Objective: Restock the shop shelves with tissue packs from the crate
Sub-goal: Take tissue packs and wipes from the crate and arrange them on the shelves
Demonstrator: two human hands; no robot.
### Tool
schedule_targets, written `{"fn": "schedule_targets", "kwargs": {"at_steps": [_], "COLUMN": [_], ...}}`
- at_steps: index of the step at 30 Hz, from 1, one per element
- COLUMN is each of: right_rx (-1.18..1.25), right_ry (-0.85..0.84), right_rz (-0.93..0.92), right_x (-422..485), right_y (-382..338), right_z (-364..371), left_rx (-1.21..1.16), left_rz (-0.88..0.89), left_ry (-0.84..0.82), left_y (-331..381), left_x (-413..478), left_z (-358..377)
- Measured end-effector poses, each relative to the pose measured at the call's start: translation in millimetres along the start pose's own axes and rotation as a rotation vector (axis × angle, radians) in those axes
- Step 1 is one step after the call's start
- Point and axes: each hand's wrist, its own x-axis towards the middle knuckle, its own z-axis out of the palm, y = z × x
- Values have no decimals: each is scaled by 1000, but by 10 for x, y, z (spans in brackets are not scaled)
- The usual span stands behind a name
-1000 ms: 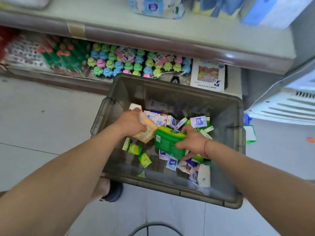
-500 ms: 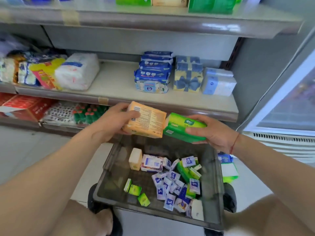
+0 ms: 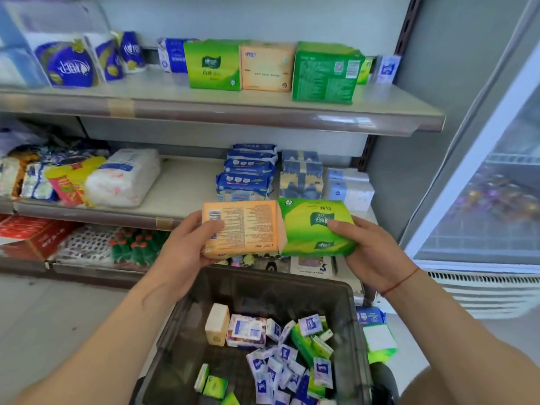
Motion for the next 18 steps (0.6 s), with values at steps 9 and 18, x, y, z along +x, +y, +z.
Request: {"fn": "schedule_targets", "kwargs": {"at_steps": [9, 18], "right_rx": [-84, -672], "right_ry": [-31, 169], "right_rz": [-115, -226], "right_x": [-74, 88], "right_y": [-56, -159], "right_z": [22, 77], "left_rx": [-86, -76], "left_rz": [37, 32], "left_ry": [-108, -294], "left_y": [77, 116], "left_x": [99, 145], "left_z": [42, 57]}}
